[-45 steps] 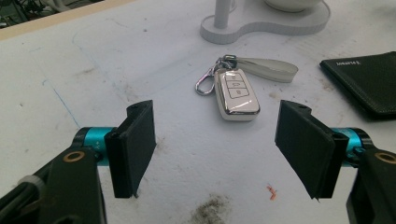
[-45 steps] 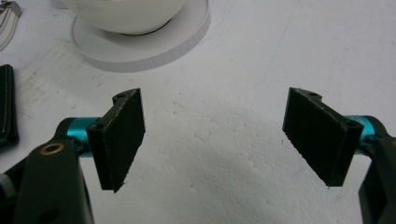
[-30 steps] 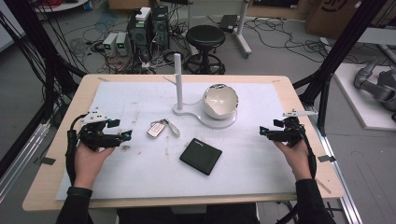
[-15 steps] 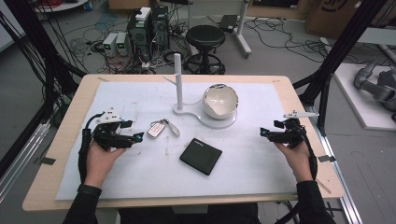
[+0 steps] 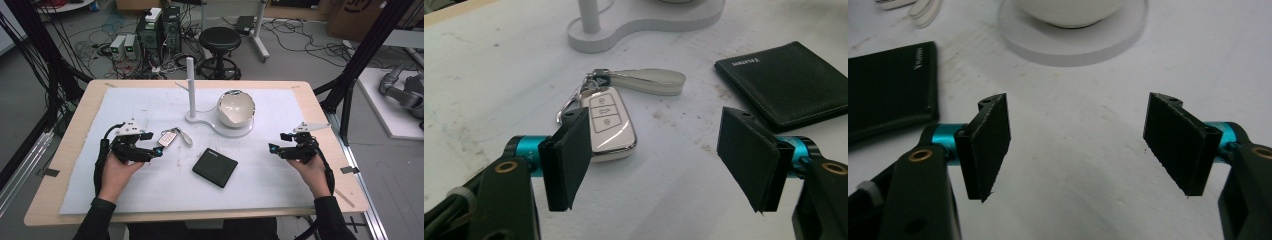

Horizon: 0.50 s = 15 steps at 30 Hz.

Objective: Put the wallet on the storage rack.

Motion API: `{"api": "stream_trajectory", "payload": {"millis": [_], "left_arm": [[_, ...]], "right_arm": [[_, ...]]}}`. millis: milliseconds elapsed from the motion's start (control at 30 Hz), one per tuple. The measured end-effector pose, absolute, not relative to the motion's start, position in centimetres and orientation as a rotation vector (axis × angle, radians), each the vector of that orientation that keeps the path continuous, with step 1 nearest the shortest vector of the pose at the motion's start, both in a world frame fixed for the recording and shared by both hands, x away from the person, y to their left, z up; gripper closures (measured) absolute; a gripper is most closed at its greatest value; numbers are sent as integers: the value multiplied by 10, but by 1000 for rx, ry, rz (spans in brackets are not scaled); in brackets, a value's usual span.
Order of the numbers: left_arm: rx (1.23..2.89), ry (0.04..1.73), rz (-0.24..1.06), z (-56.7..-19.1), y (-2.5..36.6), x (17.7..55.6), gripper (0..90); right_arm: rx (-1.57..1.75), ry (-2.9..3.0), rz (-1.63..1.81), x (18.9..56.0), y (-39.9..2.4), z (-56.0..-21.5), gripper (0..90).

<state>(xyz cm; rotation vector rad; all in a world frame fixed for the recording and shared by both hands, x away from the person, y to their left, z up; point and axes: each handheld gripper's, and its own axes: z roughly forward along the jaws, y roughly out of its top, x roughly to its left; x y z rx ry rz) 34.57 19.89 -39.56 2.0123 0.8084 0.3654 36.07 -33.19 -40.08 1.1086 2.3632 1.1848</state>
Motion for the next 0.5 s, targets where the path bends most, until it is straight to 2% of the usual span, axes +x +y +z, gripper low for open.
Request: {"api": "stream_trajectory", "payload": {"millis": [233, 500], "left_arm": [[1998, 849, 376, -399, 211, 349, 300], [2007, 862, 374, -401, 212, 349, 300]], "right_arm": [[1079, 2452, 1220, 351, -296, -405, 377], [1411, 2466, 1238, 337, -258, -416, 496]]}}
